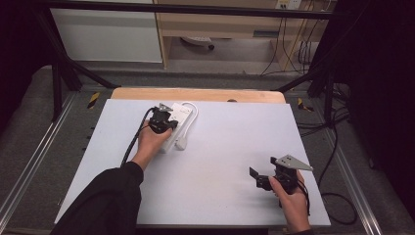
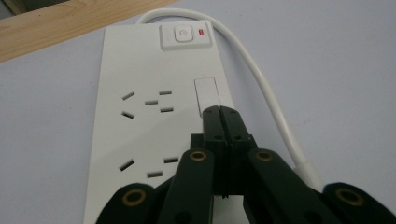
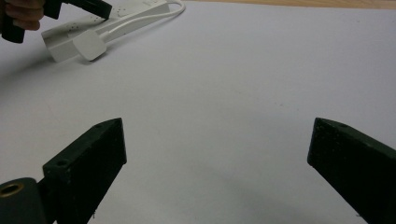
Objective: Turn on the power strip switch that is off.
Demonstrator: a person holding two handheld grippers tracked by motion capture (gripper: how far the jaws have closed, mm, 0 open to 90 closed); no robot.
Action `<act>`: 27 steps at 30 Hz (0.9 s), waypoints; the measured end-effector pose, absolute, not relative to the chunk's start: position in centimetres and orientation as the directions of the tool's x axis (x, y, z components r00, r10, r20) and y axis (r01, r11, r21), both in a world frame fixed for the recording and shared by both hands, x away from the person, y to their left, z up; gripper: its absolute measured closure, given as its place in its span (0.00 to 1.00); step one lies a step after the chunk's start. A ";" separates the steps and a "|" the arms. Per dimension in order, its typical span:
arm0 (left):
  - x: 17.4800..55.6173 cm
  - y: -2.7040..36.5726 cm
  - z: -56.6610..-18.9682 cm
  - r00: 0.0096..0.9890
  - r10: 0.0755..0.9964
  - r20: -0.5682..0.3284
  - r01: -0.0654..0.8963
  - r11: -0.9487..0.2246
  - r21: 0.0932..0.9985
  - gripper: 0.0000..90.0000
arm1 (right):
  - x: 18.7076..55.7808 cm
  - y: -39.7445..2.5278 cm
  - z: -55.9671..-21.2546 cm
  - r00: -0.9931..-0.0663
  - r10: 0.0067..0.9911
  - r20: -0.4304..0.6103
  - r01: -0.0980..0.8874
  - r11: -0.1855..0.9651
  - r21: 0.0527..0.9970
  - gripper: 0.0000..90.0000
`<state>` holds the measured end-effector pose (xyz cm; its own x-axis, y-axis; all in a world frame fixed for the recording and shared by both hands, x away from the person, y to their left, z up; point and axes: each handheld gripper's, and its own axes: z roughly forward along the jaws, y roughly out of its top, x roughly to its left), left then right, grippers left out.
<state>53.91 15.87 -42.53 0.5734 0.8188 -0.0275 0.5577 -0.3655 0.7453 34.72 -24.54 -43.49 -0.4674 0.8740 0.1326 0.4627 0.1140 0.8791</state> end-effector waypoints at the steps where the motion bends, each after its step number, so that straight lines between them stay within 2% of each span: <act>1: 53.9 15.9 -42.5 0.574 0.818 -0.029 0.558 -0.365 0.746 1.00 | 34.7 -24.5 -43.5 -0.468 0.874 0.132 0.462 0.115 0.879 0.05; 27: 54.0 15.9 -42.6 0.580 0.814 -0.028 0.555 -0.370 0.746 1.00 | 34.7 -24.5 -43.5 -0.469 0.874 0.132 0.462 0.115 0.879 0.05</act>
